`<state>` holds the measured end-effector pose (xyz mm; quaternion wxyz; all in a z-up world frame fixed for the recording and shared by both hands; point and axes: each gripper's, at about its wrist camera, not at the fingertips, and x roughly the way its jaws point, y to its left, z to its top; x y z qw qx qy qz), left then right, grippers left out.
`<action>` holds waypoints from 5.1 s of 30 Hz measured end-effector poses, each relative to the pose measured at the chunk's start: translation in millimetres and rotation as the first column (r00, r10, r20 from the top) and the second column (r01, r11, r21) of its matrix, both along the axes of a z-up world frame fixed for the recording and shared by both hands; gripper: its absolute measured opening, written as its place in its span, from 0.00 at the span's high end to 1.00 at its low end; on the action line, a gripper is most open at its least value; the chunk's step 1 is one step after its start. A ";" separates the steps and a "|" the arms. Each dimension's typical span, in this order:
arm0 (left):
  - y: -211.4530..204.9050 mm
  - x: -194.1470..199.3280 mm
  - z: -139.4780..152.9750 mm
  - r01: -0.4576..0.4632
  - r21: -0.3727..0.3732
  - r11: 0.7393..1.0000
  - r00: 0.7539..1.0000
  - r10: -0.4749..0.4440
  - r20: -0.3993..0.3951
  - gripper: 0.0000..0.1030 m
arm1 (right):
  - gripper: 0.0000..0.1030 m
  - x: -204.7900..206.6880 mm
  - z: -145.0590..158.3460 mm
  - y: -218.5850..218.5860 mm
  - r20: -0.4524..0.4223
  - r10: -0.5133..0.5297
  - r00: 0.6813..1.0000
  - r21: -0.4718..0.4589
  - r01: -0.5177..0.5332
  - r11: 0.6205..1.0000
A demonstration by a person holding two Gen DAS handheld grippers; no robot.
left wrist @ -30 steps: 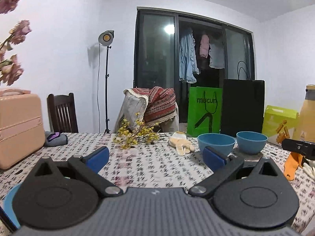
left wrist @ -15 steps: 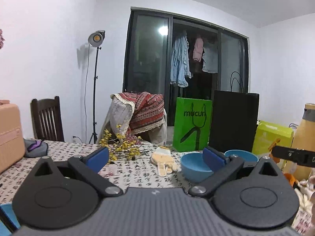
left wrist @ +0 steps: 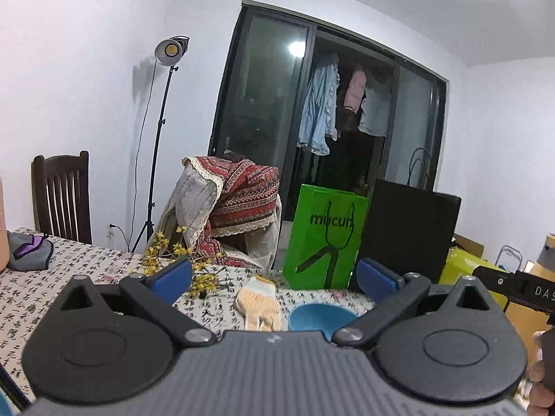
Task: Organize plates and bowls
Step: 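Move both open grippers toward the two blue bowls near the green bag, then close the left gripper on a blue bowl rim while the right closes on another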
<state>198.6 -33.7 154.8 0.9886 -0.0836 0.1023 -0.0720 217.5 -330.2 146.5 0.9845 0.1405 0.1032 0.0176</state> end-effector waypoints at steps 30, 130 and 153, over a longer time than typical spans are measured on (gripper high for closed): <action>-48.6 196.7 -14.8 -0.013 -0.144 0.990 0.992 -0.006 -0.129 0.00 | 0.00 185.9 -11.9 4.9 -0.127 -0.050 0.991 0.049 0.057 0.997; -75.2 300.8 -151.6 0.151 -0.030 0.988 0.737 -0.133 -0.663 0.30 | 0.58 280.4 -132.3 24.6 -0.500 0.060 0.864 -0.105 -0.129 0.986; -83.0 305.7 -167.9 0.199 -0.044 0.979 0.674 -0.169 -0.719 0.83 | 0.89 283.2 -141.3 28.4 -0.539 0.080 0.839 -0.103 -0.160 0.982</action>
